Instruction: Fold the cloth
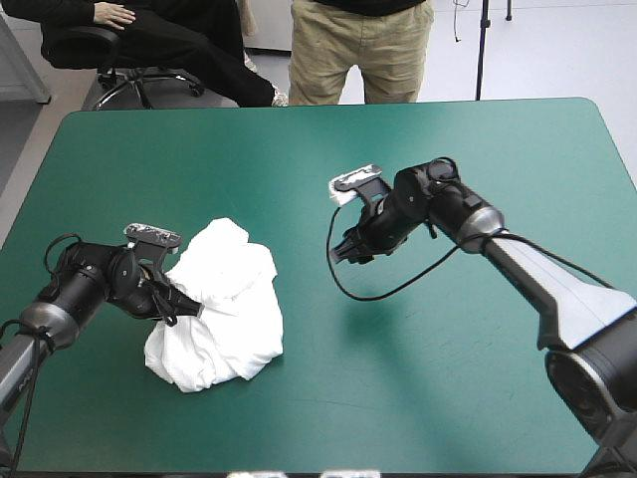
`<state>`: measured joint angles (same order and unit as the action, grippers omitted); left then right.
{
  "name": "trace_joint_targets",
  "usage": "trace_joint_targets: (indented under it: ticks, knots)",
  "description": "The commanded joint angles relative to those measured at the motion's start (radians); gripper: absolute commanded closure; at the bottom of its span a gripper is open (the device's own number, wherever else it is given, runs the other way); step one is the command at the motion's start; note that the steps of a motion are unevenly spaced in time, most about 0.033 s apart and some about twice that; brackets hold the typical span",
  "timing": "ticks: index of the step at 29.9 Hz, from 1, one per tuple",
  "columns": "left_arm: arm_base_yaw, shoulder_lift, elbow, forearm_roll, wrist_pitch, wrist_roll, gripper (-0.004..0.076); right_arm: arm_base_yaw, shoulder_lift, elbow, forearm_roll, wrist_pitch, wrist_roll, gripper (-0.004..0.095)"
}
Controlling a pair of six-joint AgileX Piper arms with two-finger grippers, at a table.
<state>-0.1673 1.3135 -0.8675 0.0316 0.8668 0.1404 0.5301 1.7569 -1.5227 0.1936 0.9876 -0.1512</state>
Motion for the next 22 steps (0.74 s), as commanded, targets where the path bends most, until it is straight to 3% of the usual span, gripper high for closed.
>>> trace_joint_targets:
  ticks: [1,9,11,17,22]
  knots:
    - [-0.004,-0.026,-0.059,0.01,0.011,-0.011,0.0455,-0.062,-0.143,-0.026,-0.04,0.055,0.01,0.0426]
    - [-0.002,-0.026,-0.071,0.066,0.036,-0.08,0.0442,-0.244,-0.346,-0.026,-0.107,0.219,0.081,0.0426]
    - [-0.002,-0.026,-0.071,0.066,0.036,-0.082,0.0412,-0.284,-0.391,-0.026,-0.124,0.259,0.094,0.0426]
    - [-0.002,-0.018,-0.077,0.062,0.04,-0.082,0.0203,-0.348,-0.53,-0.009,-0.148,0.261,0.127,0.0426]
    - [-0.002,-0.015,-0.106,-0.049,0.027,-0.046,0.0197,-0.348,-0.616,0.04,-0.182,0.261,0.169,0.0438]
